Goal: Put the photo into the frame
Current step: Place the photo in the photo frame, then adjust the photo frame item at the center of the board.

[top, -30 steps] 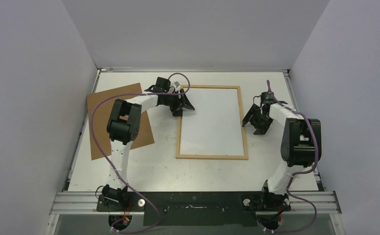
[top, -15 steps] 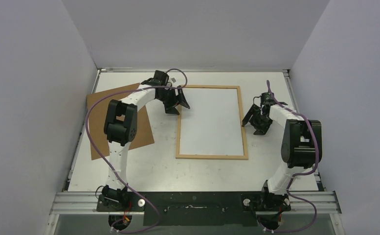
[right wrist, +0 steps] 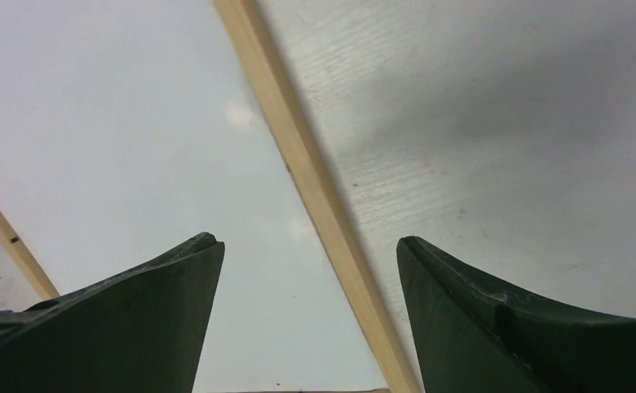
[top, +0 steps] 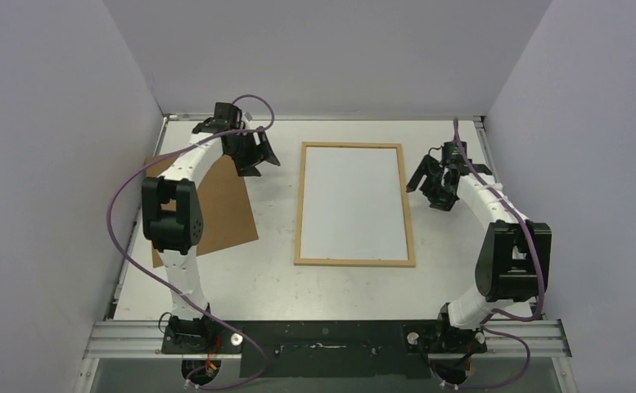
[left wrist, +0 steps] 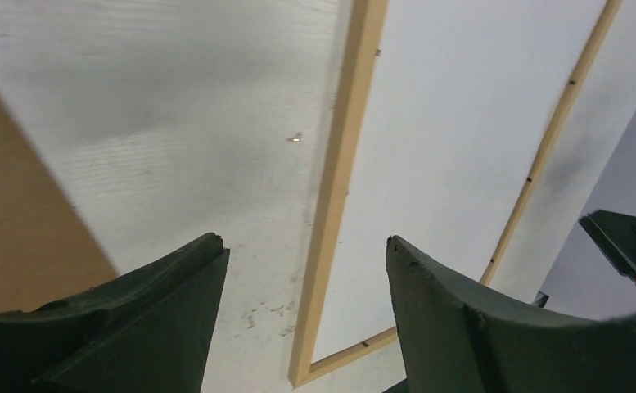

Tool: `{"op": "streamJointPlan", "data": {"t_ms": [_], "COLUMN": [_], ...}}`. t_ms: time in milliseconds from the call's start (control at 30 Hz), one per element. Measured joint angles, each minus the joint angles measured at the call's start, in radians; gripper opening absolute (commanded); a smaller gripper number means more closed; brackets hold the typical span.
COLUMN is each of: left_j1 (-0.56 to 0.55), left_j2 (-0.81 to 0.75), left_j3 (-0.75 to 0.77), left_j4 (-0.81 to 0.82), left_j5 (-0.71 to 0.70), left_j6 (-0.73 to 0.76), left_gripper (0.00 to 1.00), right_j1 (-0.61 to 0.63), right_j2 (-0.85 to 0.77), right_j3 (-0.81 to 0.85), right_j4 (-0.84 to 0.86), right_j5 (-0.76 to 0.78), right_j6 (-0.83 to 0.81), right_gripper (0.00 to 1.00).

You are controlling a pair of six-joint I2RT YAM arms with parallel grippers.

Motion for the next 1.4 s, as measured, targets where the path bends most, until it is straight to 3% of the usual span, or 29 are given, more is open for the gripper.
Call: {"op": "streamJointPlan", "data": {"t_ms": [133, 333, 567, 867, 1400], "left_j1": [0.077, 0.219, 0.361, 0.330, 0.124], "left_j2": [-0.061, -0.114, -0.122, -0.103, -0.180], "left_j3": [-0.053, -0.168, -0.268, -0.363, -0.507], "left_j4": [-0.038, -0.079, -0.088, -0.096, -0.070], "left_j5": [-0.095, -0.233, -0.337, -0.397, -0.319], "left_j6": [0.029, 0.032, 0.004, -0.001, -0.059], "left_gripper": [0.65, 0.51, 0.44, 0.37, 0.33], "right_j1": [0.076, 0.294, 0.525, 0.740, 0.798], "right_j2": [-0.012, 0.005, 0.172, 0.402, 0.576], "right_j3": [0.053, 0.142, 0.313, 0.464, 0.589], "right_j4": [0.004, 0.040, 0.156, 0.229, 0.211], "right_j5": [0.004, 0.001, -0.010, -0.070, -0.087], "right_j6": [-0.013, 0.008, 0.092, 0.255, 0.340], "right_gripper": [0.80, 0.79, 0.76, 0.74, 0.73]}}
